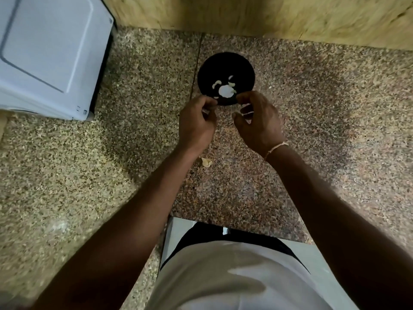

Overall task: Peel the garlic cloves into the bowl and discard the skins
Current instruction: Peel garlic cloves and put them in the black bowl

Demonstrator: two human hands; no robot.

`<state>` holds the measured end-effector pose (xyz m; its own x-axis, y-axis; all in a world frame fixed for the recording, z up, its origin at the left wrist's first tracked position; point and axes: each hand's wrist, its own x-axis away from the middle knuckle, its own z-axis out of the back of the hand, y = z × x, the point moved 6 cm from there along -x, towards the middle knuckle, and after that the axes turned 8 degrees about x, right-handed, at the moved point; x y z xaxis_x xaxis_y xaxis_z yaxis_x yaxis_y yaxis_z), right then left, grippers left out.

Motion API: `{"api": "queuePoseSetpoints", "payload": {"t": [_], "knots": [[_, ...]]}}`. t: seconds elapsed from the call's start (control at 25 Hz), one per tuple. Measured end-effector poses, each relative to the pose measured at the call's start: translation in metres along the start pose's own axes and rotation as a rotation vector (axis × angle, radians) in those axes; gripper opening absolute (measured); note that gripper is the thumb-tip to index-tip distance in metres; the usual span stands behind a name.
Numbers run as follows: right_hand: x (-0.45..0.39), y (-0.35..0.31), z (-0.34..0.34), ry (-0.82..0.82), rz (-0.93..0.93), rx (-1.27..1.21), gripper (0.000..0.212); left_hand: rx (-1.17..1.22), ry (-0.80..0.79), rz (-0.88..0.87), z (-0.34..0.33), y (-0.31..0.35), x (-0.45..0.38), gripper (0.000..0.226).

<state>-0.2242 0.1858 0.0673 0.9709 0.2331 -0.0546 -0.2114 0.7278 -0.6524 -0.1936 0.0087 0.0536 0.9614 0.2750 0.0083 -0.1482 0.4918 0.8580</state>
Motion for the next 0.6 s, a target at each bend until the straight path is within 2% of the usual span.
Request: {"api": "queuePoseSetpoints", "payload": {"t": [0.24, 0.44, 0.6], "knots": [[0.053, -0.007, -0.040, -0.126, 0.063, -0.027, 0.031, 0.066, -0.032, 0.162, 0.009, -0.050, 0.078, 0.015], [0.084, -0.008, -0.083, -0.353, 0.100, 0.105, 0.042, -0.019, 0.005, 0.273, 0.024, -0.084, 0.109, 0.018], [0.090, -0.013, -0.097, -0.325, 0.101, 0.170, 0.034, 0.023, -0.086, 0.406, 0.007, -0.095, 0.119, 0.023]]}}
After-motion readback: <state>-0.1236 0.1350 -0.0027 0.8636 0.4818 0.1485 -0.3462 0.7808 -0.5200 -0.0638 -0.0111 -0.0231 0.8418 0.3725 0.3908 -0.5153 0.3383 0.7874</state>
